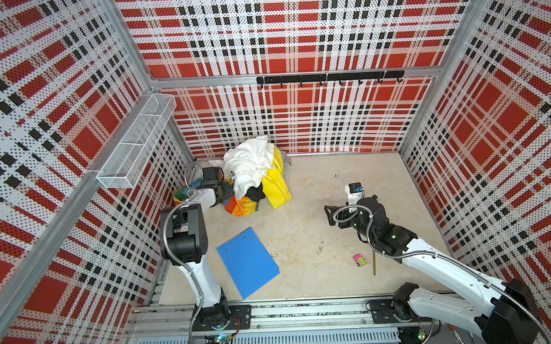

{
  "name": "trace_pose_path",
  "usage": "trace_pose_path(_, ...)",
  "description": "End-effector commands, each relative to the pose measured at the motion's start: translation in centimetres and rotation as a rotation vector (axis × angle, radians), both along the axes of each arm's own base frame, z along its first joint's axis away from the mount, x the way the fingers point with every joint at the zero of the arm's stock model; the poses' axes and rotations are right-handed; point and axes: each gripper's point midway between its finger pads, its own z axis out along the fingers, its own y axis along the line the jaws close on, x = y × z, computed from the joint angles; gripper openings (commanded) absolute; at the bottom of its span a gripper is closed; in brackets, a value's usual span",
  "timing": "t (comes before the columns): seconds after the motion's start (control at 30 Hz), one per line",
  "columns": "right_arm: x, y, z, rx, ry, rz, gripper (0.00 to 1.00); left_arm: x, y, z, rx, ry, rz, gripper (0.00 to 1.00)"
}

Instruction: Pick out a specific cloth from the pile

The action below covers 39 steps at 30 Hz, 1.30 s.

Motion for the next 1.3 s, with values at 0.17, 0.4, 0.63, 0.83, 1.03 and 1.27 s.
trace_pose_path(0.17,0.3,0.2,1.3,0.029,-0.039,-0.007,1.0,1.7,1.2,-0.2,0.005,-0.02,-0.001,0.68)
trace_pose_path(0.4,0.4,0.2,1.3,0.028,-0.037,-0.008,1.0,2.7,1.1,-1.5,-0.003,0.004,-0.013,0.71)
trace_pose_path(0.63,0.4,0.1,1.1,0.026,-0.034,-0.012,1.0,2.9,0.6,-2.8,-0.01,0.033,-0.026,0.63)
trace_pose_path(0.83,0.3,0.1,1.2,0.023,-0.035,-0.013,1.0,2.7,0.5,-3.1,-0.013,0.043,-0.027,0.29)
trace_pose_path(1.03,0.3,0.1,1.4,0.021,-0.036,-0.011,1.0,2.2,0.6,-1.8,-0.027,0.018,-0.021,0.06)
trace_pose_path(1.27,0.1,0.0,1.6,0.026,-0.04,-0.009,1.0,1.2,1.1,3.3,-0.03,-0.076,-0.006,0.0)
